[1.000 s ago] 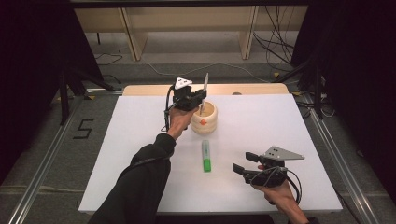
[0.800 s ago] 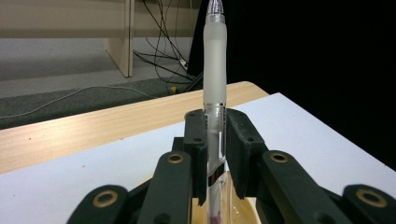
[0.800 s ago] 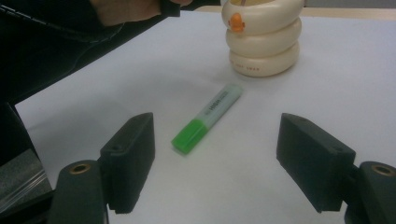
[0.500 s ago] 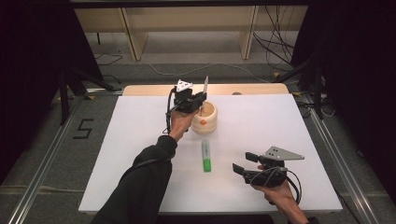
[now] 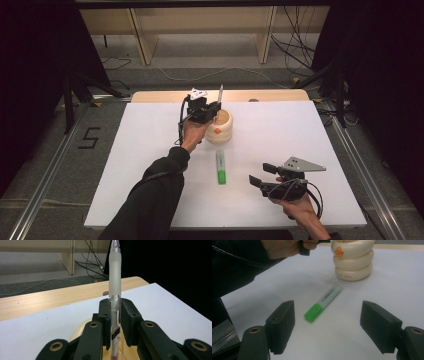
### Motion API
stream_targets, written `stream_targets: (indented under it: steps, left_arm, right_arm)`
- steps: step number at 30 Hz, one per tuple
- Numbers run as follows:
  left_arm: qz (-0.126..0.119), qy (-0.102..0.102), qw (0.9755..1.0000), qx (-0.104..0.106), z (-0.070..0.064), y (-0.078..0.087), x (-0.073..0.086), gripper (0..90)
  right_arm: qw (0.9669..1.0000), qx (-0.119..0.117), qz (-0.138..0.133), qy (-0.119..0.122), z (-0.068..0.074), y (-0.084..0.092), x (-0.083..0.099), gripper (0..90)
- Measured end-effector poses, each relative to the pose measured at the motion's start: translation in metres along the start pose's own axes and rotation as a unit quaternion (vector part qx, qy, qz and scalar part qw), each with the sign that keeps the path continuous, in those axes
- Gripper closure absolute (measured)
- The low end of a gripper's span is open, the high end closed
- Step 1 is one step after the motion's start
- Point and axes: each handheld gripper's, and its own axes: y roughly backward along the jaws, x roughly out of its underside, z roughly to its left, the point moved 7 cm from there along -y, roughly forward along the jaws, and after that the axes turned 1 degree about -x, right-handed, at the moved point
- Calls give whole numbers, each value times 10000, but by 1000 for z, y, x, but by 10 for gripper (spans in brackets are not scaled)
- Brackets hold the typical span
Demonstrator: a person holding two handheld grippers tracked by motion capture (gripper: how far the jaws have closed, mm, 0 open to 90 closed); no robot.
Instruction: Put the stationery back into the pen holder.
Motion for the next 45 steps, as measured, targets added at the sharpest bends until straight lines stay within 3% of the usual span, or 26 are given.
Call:
stream_targets:
  steps: [5, 9, 11, 17, 28, 31, 45]
  left_arm:
    - [306, 51, 9995, 30, -3, 1, 6, 770]
    - [295, -53, 9995, -19, -4, 7, 1, 611]
    - [347, 29, 9994, -39, -5, 10, -1, 497]
    - [616, 15, 9980, 107, -6, 21, -1, 406]
    - [649, 141, 9969, 423, -2, 47, 5, 319]
    - [733, 54, 9960, 503, -2, 56, 9, 301]
    - [781, -63, 9953, 570, -1, 89, 16, 262]
  right_arm:
    - [10000, -3, 4, -7, 0, -1, 0, 289]
    - [10000, 2, -4, 0, 0, -1, 0, 289]
    - [10000, 4, 2, -12, 0, -1, 0, 289]
    - [10000, 16, -9, 11, 0, -1, 0, 289]
    - [10000, 25, -1, -32, 0, 0, 0, 289]
    - [10000, 25, 6, -16, 0, -1, 0, 289]
    - [10000, 56, 48, -37, 0, -2, 0, 289]
